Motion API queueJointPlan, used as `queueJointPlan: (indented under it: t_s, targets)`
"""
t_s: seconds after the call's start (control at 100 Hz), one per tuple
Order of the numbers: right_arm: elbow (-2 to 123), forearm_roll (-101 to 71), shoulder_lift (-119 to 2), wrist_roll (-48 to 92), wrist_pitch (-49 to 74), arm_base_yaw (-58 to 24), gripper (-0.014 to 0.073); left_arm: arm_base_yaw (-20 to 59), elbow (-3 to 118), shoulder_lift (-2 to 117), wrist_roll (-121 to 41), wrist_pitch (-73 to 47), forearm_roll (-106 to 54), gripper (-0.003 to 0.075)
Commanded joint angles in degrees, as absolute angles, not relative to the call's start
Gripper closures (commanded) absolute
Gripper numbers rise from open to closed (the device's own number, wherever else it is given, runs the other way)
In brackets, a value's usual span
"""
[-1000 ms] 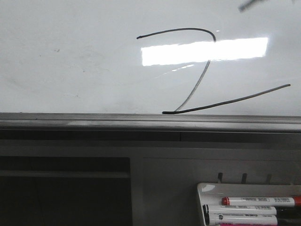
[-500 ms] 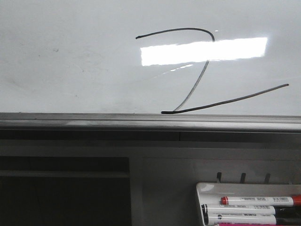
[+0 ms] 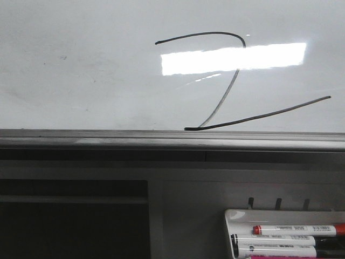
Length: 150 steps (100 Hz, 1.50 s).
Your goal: Write number 2 on whiteboard
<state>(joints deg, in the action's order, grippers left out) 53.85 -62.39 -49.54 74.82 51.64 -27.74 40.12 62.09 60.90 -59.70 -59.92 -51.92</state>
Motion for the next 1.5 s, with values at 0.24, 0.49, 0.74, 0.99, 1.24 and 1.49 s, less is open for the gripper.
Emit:
queueJointPlan:
  t_s: [0.24, 0.49, 0.74, 0.99, 1.24, 1.49]
  targets:
    - [55.79, -66.7, -49.62, 76.47, 50.04, -27.91, 0.0654, 41.78, 63.96, 63.37, -59.87, -50.83, -54.41, 0.0336]
    - [55.79, -66.7, -49.62, 76.47, 50.25, -27.91, 0.0654, 41.78, 63.96, 65.94, -59.75, -50.33, -54.87, 0.0457]
    - [55.79, -65.79, -49.62, 76.47, 51.23, -27.91, 0.0654, 41.78, 63.96, 66.47, -59.65, -50.33, -55.63, 0.0736]
    - [55.79, -65.79, -49.62, 76.47, 51.23, -27.91, 0.0585, 41.78, 63.96, 66.37, -59.77, -50.79, -56.53, 0.0741]
    - [55.79, -51.69, -46.19, 68.55, 39.05, -26.88, 0.0037, 41.68, 60.67, 62.67, -58.33, -41.1, -58.7, 0.0741]
    - [54.57, -42.85, -39.23, 55.73, 36.04, -18.49, 0.0279, 41.68, 45.73, 59.57, -47.58, -3.04, -61.15, 0.0741]
